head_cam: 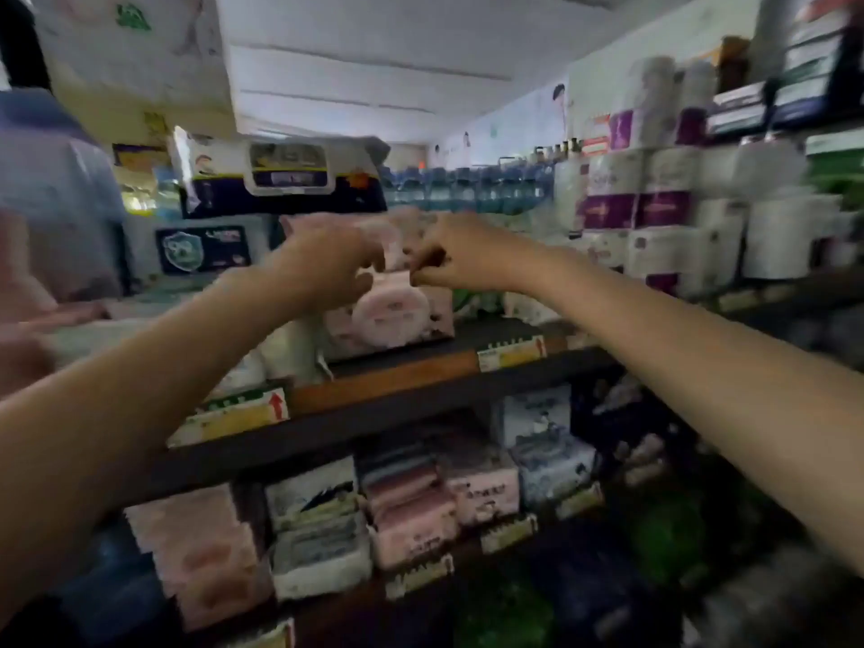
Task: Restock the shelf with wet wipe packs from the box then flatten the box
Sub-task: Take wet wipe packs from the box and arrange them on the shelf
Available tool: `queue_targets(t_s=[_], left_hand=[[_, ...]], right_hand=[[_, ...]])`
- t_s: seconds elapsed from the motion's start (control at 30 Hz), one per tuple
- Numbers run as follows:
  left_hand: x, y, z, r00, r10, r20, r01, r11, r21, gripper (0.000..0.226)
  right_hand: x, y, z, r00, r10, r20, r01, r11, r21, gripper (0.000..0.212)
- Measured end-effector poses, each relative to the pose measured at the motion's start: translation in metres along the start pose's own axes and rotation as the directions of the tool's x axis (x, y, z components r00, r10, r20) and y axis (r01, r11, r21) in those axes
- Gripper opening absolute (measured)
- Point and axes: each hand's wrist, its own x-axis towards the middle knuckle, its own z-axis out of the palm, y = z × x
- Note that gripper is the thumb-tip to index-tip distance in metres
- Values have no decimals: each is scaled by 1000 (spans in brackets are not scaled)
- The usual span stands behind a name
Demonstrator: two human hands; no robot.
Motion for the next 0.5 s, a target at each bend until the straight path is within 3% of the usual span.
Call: queue_targets(t_s=[0.1,0.17,0.33,0.5], left_hand=[[4,85,15,979,201,-11,-201,972,-123,28],[2,151,33,929,370,20,-359,911,-201,27],[-44,343,51,663,747,53,-690,636,-346,29],[-141,514,47,399,917,-20,-856,365,-366,25]], right_hand=[[-98,29,-9,966,229,122,-220,972,-84,25],[-178,51,-14,874,431,224,-414,902,-121,24],[-397,71,-29,553,782,288,-792,601,-109,20],[-593,32,-20,180,934,309,-975,211,-68,11]])
